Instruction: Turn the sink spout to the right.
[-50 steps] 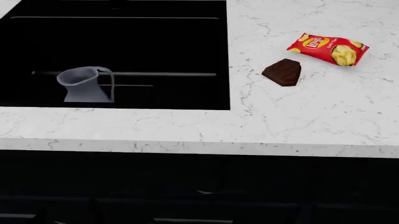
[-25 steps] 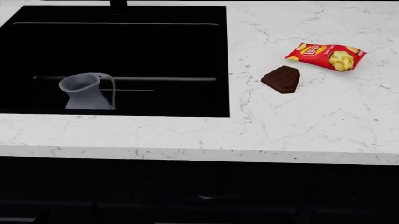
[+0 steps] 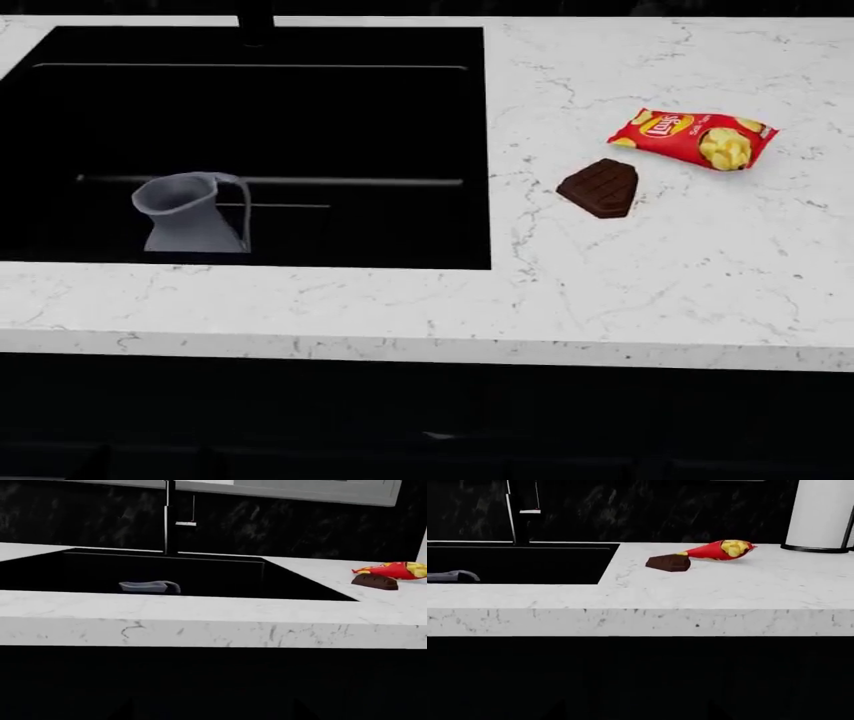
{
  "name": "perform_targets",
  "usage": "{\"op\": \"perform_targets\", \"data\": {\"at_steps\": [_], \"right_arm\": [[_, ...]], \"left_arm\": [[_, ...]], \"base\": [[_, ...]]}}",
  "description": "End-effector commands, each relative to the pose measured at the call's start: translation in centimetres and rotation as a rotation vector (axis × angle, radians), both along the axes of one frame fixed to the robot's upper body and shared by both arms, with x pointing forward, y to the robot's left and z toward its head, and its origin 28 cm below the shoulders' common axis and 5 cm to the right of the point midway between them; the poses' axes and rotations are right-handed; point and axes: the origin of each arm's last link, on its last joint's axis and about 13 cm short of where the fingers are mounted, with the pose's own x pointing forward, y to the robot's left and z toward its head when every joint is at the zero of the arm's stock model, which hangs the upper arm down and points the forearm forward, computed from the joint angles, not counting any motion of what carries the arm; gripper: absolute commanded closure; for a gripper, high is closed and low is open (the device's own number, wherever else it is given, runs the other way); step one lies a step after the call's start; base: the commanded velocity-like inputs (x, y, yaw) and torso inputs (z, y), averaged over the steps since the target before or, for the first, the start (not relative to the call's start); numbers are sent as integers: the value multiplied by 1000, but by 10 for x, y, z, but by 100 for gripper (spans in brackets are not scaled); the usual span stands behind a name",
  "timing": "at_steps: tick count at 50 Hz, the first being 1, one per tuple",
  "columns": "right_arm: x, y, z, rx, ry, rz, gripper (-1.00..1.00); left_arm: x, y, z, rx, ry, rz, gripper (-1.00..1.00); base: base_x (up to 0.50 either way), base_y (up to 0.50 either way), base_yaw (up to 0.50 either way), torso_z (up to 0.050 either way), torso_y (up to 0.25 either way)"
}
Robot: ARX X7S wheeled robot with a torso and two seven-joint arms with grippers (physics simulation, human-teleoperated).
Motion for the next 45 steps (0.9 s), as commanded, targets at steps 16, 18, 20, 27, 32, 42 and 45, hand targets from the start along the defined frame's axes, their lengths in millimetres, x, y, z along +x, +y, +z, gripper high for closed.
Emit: {"op": "perform_targets", "data": {"at_steps": [16, 18, 20, 27, 32, 42, 45], "right_arm": [[2, -9, 55, 15, -108, -24, -100], [2, -10, 61, 4, -126, -26, -100], [1, -11, 69, 0, -142, -28, -100], [0, -16, 84, -2, -179, -50, -100], [-3, -23, 93, 4, -225, -74, -100], [-12, -30, 119, -21, -286, -108, -100], [-15, -33, 126, -15, -301, -122, -100]], "left_arm": [[5, 5, 25, 220, -135, 124, -100], [5, 6, 31, 205, -145, 130, -100], [5, 8, 38, 199, -160, 134, -100], [5, 12, 61, 184, -209, 147, -100], [4, 16, 75, 147, -232, 160, -100], [-5, 18, 102, 215, -326, 202, -100], [-7, 21, 110, 208, -345, 212, -100]], "base": [[0, 0, 0, 0, 0], [0, 0, 0, 0, 0], [0, 0, 0, 0, 0], [0, 0, 0, 0, 0], [0, 0, 0, 0, 0], [0, 0, 0, 0, 0], [0, 0, 0, 0, 0]]}}
